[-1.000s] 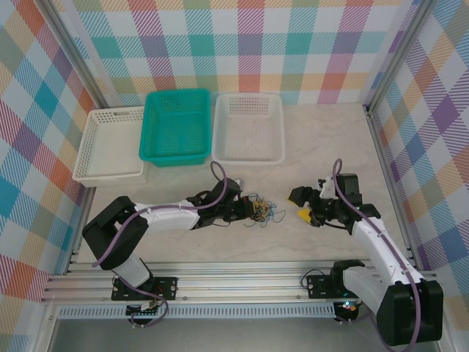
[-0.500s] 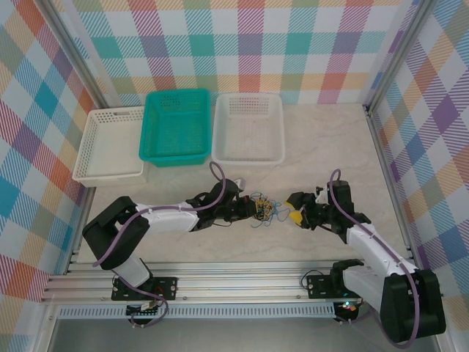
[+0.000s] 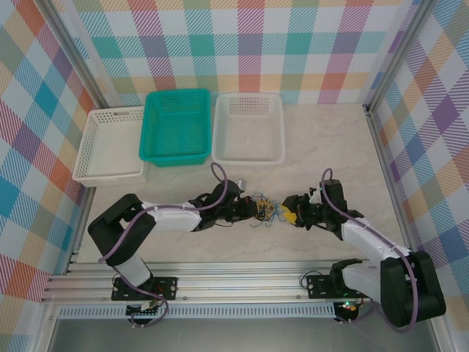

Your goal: Untangle the cables

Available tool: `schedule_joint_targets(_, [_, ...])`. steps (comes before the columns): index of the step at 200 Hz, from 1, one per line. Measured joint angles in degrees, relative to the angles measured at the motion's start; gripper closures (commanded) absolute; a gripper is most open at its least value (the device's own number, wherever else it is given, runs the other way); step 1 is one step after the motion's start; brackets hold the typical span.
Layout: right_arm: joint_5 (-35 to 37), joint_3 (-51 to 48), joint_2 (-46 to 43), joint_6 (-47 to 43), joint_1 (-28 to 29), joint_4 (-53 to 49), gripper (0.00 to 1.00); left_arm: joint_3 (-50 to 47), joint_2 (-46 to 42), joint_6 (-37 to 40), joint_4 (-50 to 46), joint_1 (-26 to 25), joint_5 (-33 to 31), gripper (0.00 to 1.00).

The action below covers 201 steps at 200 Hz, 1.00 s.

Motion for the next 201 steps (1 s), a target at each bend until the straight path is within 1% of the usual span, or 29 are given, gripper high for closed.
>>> schedule_joint_targets(28, [1.4,0.0,2.2,0.1,1.4,1.5,0.83,0.0,0.1,-0.2,0.1,-0.1,0.0,1.00])
schedule_joint_targets(33, [1.6,0.0,2.2,-0.1,1.4,1.5,0.88,-0.2,0.1,-0.3,0.1,-0.1,0.0,1.00])
schedule_joint_targets(40, [2.3,0.0,2.1,-0.4,1.6,1.7,1.00,-0.4,0.1,-0.4,0.1,-0.2,-0.1,1.00])
schedule_joint_targets(42, [2.5,0.0,2.1,-0.2,1.6,1.8,1.00,-0.4,0.1,-0.6,0.1,-0.2,-0.2,0.99])
schedule_joint_targets(54, [3.5,0.1,1.9,-1.2,1.7,1.8,1.00,-1.2,0.1,-0.9,0.0,-0.2,-0.6,0.84])
schedule_joint_targets(66, [4.3,0.2,1.7,-2.3,1.8,1.5,1.00,-2.0,0.1,-1.0,-0.2,-0.2,-1.3,0.63])
schedule_joint_targets(73, [4.5,0.5,1.7,-3.3,1.9,1.3,1.00,-2.4,0.1,-1.2,-0.4,-0.2,-1.8,0.52])
schedule_joint_targets(90, [4.7,1.6,1.7,-5.5,2.2,0.6,1.00,-2.7,-0.6,-1.0,-2.3,-0.4,-3.2,0.40])
schedule_joint_targets(100, [4.7,2.6,1.9,-6.8,2.6,0.1,1.00,-2.6,-1.9,0.8,-3.9,-0.8,-4.9,0.31])
schedule_joint_targets(110, [4.7,3.9,2.1,-8.0,3.1,-0.6,1.00,-2.6,-3.9,2.1,-6.3,-1.8,-7.7,0.21])
schedule_joint_targets(113, [4.7,4.4,2.2,-8.5,3.3,-0.7,1.00,-2.5,-4.8,3.7,-7.2,-2.4,-8.7,0.19])
schedule_joint_targets(117, [4.6,4.8,2.3,-8.9,3.4,-0.8,1.00,-2.4,-5.6,3.9,-8.1,-3.0,-10.2,0.17])
schedule_joint_targets(125, [4.5,5.8,2.7,-9.6,3.7,-0.8,1.00,-1.6,-7.5,6.6,-10.6,-4.9,-13.2,0.15])
schedule_joint_targets(144, [4.4,8.0,3.5,-11.0,4.1,-1.0,1.00,1.8,-9.6,13.0,-14.8,-9.7,-19.3,0.15])
schedule_joint_targets(162, [4.2,9.9,4.3,-11.9,4.3,-2.2,1.00,4.4,-10.0,19.6,-15.8,-12.9,-23.5,0.19])
schedule_joint_targets(182, [3.8,11.1,4.5,-12.3,4.4,-3.0,1.00,5.6,-9.8,25.1,-16.7,-14.2,-26.5,0.22])
schedule_joint_targets(201, [3.5,11.8,4.5,-12.3,4.4,-3.8,1.00,6.8,-7.9,28.8,-16.7,-14.3,-28.7,0.25])
